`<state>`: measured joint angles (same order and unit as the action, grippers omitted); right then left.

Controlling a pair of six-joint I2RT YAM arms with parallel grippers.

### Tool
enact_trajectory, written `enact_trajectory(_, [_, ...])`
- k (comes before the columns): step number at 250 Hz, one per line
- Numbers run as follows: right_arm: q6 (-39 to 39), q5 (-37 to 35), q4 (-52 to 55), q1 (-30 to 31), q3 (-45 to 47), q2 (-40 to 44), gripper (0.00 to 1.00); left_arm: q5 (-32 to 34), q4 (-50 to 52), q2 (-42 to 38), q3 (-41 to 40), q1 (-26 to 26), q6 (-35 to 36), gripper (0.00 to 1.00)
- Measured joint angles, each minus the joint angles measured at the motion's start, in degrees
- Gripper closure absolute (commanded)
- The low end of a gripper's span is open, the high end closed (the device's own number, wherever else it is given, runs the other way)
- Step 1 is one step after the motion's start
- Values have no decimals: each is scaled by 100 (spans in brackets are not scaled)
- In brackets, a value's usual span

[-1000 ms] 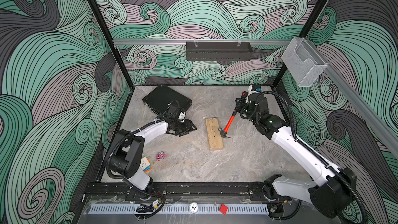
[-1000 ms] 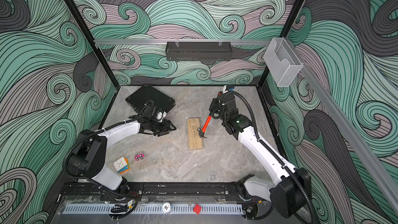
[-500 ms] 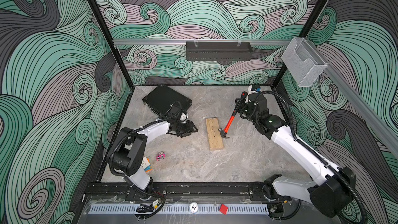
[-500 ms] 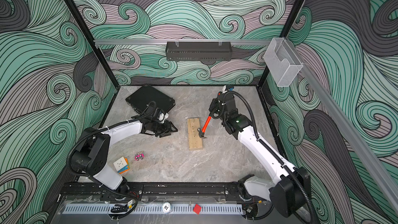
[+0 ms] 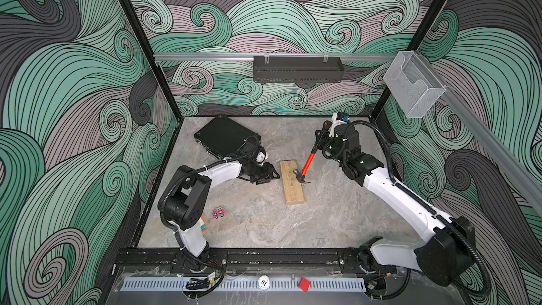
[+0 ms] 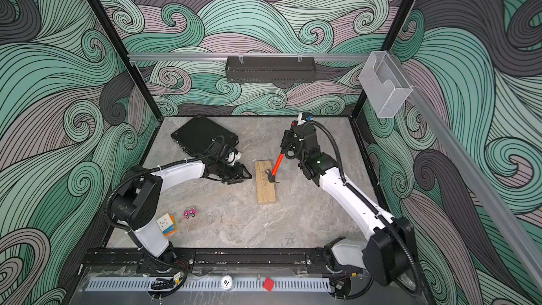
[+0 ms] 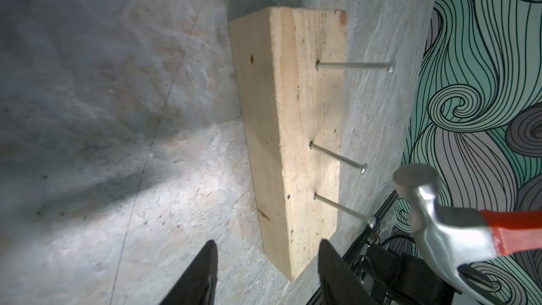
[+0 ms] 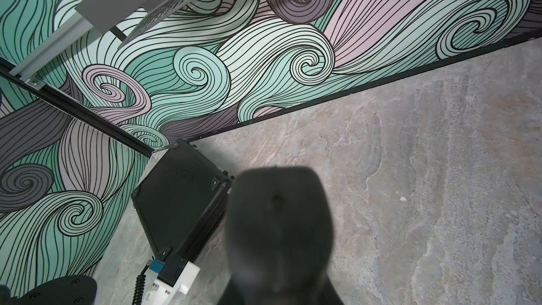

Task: Use a claw hammer to pull out a nail
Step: Remove the nail from the mounting plate.

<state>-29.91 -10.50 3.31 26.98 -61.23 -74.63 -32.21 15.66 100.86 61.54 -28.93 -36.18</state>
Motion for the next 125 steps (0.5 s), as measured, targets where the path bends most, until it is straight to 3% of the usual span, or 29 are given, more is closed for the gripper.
enact_trajectory(125, [664,-280,-1108,0,-629,-1034,100,-15,85,1115,769,-96,214,58])
